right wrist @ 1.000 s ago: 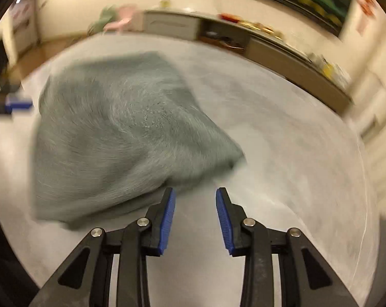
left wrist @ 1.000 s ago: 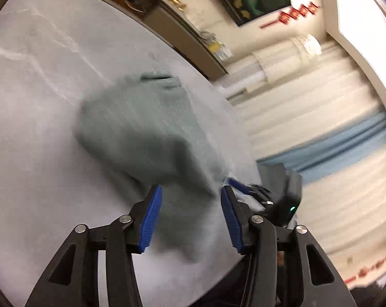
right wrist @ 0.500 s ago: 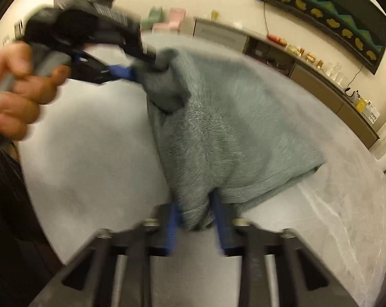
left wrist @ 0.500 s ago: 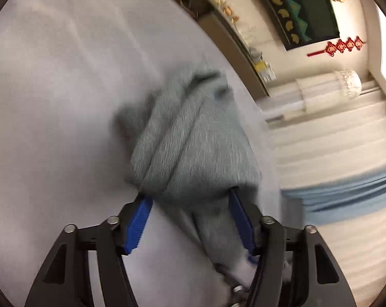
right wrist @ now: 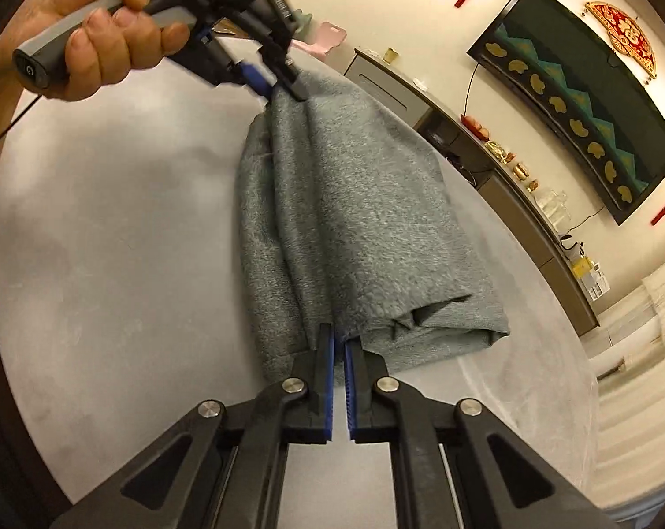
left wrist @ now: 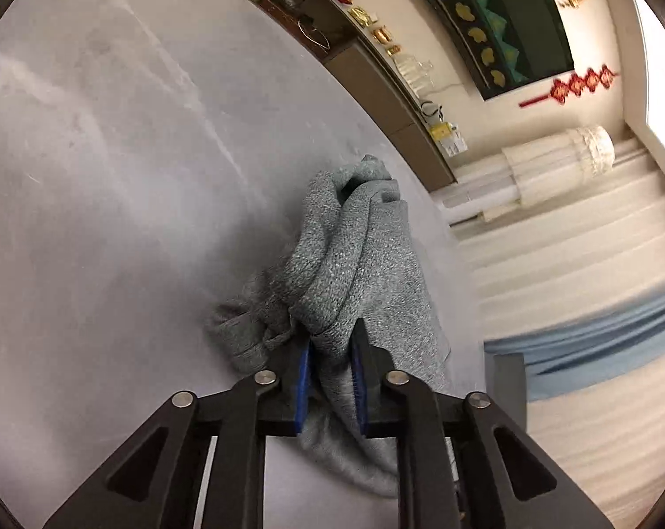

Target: Fold clothes

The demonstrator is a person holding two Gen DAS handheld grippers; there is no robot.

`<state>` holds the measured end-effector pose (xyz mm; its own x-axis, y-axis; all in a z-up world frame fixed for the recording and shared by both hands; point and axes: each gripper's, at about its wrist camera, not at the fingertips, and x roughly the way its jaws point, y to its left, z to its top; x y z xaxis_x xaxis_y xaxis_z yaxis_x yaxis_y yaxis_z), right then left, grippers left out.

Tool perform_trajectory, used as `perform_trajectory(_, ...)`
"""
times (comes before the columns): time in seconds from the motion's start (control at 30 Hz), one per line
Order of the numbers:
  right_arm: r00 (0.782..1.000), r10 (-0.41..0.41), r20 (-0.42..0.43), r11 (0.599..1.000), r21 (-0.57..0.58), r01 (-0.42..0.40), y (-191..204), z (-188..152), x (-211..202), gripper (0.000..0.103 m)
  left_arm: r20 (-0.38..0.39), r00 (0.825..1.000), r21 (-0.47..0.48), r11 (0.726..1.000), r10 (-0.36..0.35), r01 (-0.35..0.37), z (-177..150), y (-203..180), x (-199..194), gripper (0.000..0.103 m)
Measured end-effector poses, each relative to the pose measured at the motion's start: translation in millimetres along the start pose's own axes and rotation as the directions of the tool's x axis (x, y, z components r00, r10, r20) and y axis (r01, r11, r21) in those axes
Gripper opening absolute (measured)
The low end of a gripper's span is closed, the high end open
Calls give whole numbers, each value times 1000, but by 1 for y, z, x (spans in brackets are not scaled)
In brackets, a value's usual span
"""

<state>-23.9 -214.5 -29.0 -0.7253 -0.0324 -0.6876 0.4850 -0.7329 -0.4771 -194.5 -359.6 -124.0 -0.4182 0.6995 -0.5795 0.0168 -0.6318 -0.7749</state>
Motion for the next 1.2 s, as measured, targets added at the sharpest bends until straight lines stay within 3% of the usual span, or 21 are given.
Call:
perform_trajectory(0.13,998,61,17,998,-1,-61,-11,1,-23,5,-11,1000,-35,999,-23,23,-5,2,-9,33)
perform_trajectory(0.23,964,259,-51,965,-31,-261,-10,5,-24,5,20,994,-14,994,106,-106,-8,-5,-22,34)
perform_trajectory(0.33,955,293,48,954,56,-296,-34,21,-51,7,150,965,53,973,213,-223,-13,-30,-47,34)
perform_trajectory(0.4,939,314,143,933,136,-333,-54,40,-63,7,242,948,106,966,206,-236,-15,-48,-62,34)
perform_trajectory(0.43,936,309,170,927,167,-336,-59,50,-62,7,263,950,133,969,168,-209,-16,-55,-65,34)
perform_trajectory(0.53,950,255,178,920,258,-295,-59,76,-27,7,179,983,234,969,34,-76,-16,-76,-39,34)
perform_trajectory(0.6,974,226,19,930,295,-222,-52,71,28,7,77,996,297,953,47,-68,-21,-86,-5,34)
perform_trajectory(0.67,973,149,-178,953,287,-93,-63,49,90,7,-11,989,334,933,148,-136,-27,-83,32,34)
perform_trajectory(0.7,978,167,-129,938,326,-117,-75,42,93,10,-33,981,339,925,192,-170,-29,-80,45,29)
perform_trajectory(0.73,969,209,-132,910,390,-143,-89,38,93,19,-45,976,345,920,213,-185,-30,-78,53,25)
perform_trajectory(0.77,958,253,-136,875,454,-167,-103,33,93,22,-45,976,356,916,214,-185,-30,-79,54,25)
perform_trajectory(0.83,958,247,-145,875,459,-156,-112,33,87,22,-37,978,362,915,204,-177,-29,-87,48,26)
perform_trajectory(0.9,967,238,-93,858,486,-164,-127,37,74,24,-29,991,372,922,131,-111,-31,-100,36,27)
perform_trajectory(0.97,966,257,-3,821,529,-217,-143,44,68,29,-56,997,418,908,53,-25,-40,-117,35,29)
perform_trajectory(1.03,962,271,19,810,535,-239,-153,46,87,48,-109,993,461,887,37,17,-52,-130,50,29)
perform_trajectory(1.1,953,287,-101,832,519,-196,-151,40,124,48,-193,976,461,887,100,1,-61,-131,82,29)
perform_trajectory(1.13,950,291,-116,816,548,-183,-160,31,136,56,-230,962,462,886,147,-24,-65,-128,96,28)
perform_trajectory(1.17,947,296,-125,797,579,-173,-170,22,147,56,-246,956,465,885,156,-25,-67,-127,103,27)
perform_trajectory(1.2,953,267,-144,804,579,-138,-174,22,147,56,-249,958,469,883,142,-9,-67,-127,104,27)
